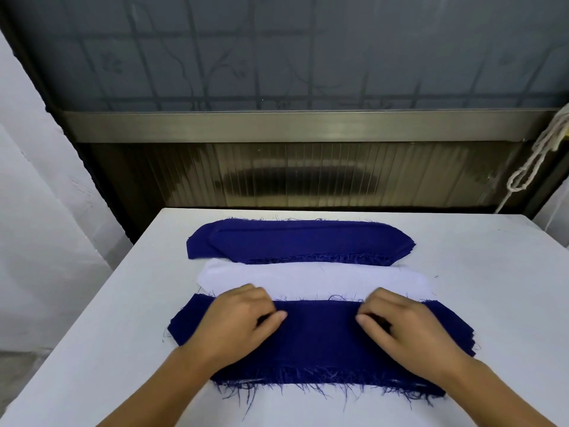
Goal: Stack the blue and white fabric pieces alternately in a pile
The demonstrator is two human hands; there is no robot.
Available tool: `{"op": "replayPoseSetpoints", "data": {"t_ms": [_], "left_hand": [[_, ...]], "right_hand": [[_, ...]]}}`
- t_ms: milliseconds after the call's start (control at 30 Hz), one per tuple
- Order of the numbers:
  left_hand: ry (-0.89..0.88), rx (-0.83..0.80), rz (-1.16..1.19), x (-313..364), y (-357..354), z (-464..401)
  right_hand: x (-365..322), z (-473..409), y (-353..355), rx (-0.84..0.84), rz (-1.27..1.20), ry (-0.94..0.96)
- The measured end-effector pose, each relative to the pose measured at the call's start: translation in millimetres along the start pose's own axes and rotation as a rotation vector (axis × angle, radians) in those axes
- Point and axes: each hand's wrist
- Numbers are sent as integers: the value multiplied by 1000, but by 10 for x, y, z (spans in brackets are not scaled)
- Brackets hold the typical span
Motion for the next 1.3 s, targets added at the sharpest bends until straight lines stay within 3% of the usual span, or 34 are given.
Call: {"op": "replayPoseSetpoints", "data": {"t_ms": [200,400,533,700,900,1033,1300], "left_hand": [[172,-31,100,61,-372,-286],[316,19,54,-281,-387,-114],[403,-9,-10,-402,-322,-164],[334,-106,8,-275,-255,-490],[313,-314,278,-210,-363,-666],[332,-324,362,-277,-434,-643],[302,-305,273,-280,-481,-631]], "right_hand": [[61,-213,-278,-123,33,-140],[409,61,-133,-82,151,-332],[566,0,-10,-192,196,-415],[622,-320,-4,-147,52,-389],[681,-513,-216,-247,-141,-369],[751,-534,-258,-271,-128,-355],[773,-670,-271,-340,-50,-415]]}}
Point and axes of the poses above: each hand's wrist, its own z-axis away from the middle knuckle, its own y-axis out of the back of the hand, x = y × z, and after that the axes turned 10 degrees about y, right-handed
